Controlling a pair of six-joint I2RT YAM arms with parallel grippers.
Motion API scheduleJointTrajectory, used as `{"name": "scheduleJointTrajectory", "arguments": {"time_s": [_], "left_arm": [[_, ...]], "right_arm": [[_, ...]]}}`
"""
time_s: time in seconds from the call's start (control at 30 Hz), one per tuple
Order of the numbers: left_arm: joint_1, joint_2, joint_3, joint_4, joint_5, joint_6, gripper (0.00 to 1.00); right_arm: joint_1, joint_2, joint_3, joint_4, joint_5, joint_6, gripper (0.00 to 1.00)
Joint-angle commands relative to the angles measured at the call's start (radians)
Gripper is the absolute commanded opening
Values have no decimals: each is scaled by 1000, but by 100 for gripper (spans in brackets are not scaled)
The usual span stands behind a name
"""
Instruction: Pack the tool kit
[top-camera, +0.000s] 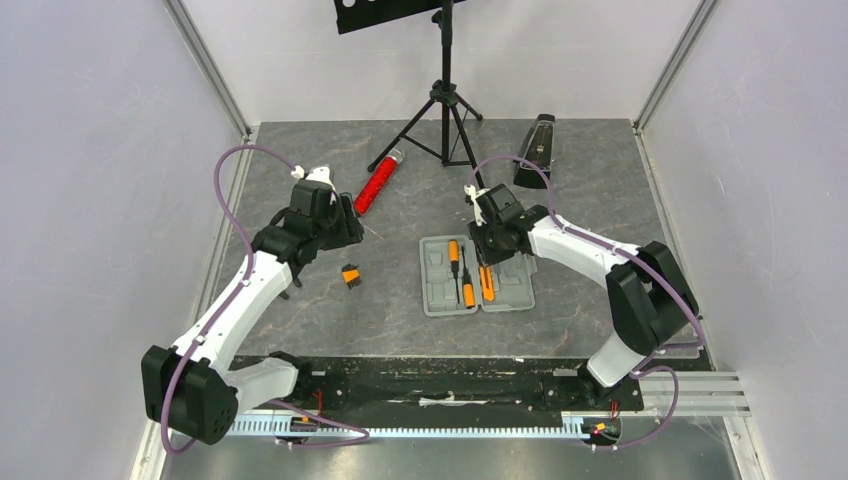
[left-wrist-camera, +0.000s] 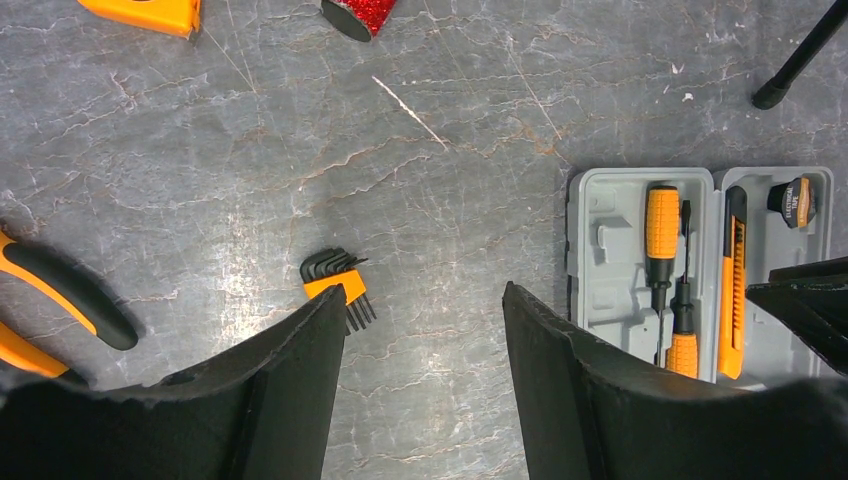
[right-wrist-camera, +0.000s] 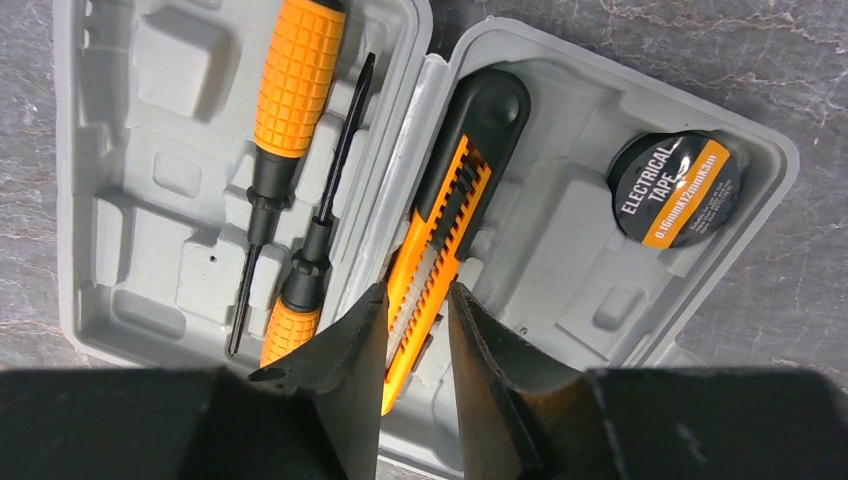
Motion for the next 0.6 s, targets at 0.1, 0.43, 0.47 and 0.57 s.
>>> {"name": "scheduleJointTrajectory", "arguments": {"time_s": [0.1,0.43,0.47,0.57], "left_arm": [[6,-28,-5,28,-20,50,66],[6,-29,-6,27,-19,50,65],[5,-27,-6,28,-19,50,65],[6,-29,-6,27,-19,50,65]], "right_arm": [[5,31,-17,32,-42,18,27],[13,57,-50,33,-7,17,24],[14,59,-53,31,0,16,23],[20,72,-66,20,27,10,17]]}}
